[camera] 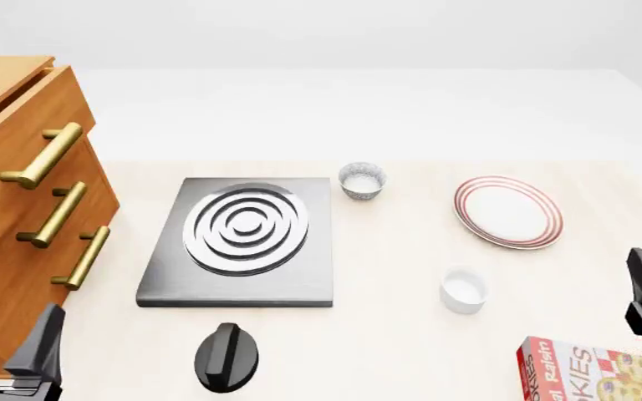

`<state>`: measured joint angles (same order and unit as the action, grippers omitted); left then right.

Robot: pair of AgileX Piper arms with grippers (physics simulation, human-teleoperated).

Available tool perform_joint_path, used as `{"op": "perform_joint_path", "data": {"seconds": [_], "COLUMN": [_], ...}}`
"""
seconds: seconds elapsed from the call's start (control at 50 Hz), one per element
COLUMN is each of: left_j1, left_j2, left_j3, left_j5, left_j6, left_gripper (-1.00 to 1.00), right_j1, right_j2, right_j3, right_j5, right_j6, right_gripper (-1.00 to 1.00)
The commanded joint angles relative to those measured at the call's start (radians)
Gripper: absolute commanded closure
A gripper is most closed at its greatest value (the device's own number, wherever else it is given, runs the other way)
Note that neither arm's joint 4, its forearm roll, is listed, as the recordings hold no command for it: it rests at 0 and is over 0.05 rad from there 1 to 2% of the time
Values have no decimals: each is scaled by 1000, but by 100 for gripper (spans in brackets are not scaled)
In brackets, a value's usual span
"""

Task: Pick the akita bowl next to the cookies box and place it on the plate.

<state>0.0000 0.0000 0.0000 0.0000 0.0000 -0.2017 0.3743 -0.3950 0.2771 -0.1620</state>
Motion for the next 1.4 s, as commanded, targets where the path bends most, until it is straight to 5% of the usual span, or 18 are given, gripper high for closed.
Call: {"op": "perform_joint_path", "data": {"seconds": [0.02, 0.34, 1.4], "left_j1": [0, 0, 0], "left_j2": [0, 0, 0], "left_j3": [0, 0, 0], "left_j5": [0, 0, 0], "left_j6": [0, 0, 0], "left_gripper": [-100, -100, -100], "right_j1": [-131, -309, -602], "right_j2": [57, 229, 722], "right_j3": [-113, -171, -559], "right_j5": [87, 9, 33], "right_j6": [-14, -49, -58], "right_gripper": [-100, -100, -100]}}
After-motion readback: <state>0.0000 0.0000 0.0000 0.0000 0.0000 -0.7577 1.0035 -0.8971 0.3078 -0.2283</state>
